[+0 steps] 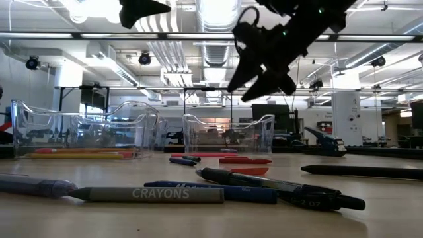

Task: Sort crayons/erasers/pens/pencils in bins
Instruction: Put the orange eraser into the bottom right transparent bin

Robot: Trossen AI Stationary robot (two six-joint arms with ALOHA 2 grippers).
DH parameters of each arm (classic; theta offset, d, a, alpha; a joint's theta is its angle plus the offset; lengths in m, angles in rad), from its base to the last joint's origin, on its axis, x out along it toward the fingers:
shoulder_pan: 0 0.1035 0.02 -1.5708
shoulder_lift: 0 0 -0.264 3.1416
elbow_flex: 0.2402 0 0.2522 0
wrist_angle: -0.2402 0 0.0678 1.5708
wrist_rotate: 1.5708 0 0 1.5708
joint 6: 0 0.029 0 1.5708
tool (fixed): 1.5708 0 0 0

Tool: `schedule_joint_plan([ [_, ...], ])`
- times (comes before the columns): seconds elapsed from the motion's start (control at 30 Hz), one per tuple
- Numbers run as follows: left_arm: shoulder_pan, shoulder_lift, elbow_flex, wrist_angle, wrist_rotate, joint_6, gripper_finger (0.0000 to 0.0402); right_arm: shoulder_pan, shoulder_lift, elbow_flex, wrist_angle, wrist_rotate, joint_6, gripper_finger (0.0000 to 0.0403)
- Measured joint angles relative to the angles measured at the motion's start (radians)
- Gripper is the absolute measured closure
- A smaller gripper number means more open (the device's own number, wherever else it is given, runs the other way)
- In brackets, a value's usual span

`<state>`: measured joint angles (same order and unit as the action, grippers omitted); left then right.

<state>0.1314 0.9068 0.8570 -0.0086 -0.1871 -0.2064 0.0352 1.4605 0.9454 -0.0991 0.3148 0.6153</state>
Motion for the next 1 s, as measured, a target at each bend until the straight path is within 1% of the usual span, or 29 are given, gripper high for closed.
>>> schedule_joint_plan([
  [0.17,0.0,0.027,0.0,0.003,0.0,-0.001,0.0198,-0.017,0.0,-0.036,0.001,0.001,0.082,0.0174],
  [0.33,0.001,0.042,0.0,0.036,0.001,0.003,0.0198,-0.037,0.0,-0.054,0.008,0.001,0.081,0.0174],
  [0.57,0.043,0.068,0.0,0.054,0.016,0.003,0.0198,-0.078,0.0,-0.099,0.068,0.026,0.081,0.0174],
  [0.7,0.073,0.09,0.0,0.065,0.075,0.002,0.0198,-0.11,0.008,-0.118,0.083,0.026,0.064,0.0174],
  [0.9,0.098,0.128,0.0,0.117,0.082,0.0,0.0198,-0.135,0.067,-0.118,0.101,0.012,0.016,0.0174],
  [1.0,0.101,0.137,0.0,0.127,0.082,0.0,0.0198,-0.134,0.116,-0.118,0.144,-0.035,-0.025,0.0174],
])
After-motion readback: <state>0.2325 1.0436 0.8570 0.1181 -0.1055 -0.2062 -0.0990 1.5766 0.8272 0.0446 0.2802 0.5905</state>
